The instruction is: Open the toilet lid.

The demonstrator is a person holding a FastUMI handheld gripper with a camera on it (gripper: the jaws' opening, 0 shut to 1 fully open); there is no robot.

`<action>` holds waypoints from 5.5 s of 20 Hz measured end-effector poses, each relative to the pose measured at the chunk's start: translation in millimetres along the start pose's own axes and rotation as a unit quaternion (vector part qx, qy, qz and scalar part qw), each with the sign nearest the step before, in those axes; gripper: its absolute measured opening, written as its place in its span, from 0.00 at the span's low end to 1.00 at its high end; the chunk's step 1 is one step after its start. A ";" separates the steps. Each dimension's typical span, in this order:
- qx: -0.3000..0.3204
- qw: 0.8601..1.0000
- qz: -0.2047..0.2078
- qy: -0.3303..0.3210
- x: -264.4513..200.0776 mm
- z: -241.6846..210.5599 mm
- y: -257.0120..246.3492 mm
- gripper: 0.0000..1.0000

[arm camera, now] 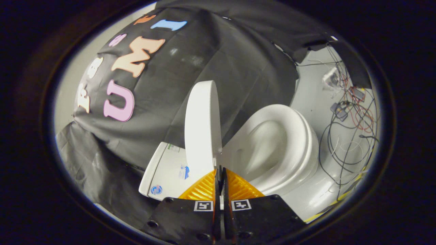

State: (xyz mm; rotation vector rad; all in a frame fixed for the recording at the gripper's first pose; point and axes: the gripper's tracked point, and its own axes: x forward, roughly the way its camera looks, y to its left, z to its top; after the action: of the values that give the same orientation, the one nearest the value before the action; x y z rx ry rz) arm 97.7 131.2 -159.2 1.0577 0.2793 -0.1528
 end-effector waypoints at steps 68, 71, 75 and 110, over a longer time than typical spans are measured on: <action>-0.316 0.948 -0.040 -0.016 68.1 -109.4 253.5 0.13; -0.340 0.938 -0.052 -0.024 74.6 -120.9 262.8 0.13; -0.334 0.940 -0.058 -0.047 75.2 -129.8 265.5 0.17; -0.463 0.883 -0.006 -0.073 -8.5 -45.7 208.5 0.99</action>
State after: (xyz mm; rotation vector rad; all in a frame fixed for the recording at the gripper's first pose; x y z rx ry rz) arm 136.1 272.1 -3.4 0.0866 0.1839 -0.0896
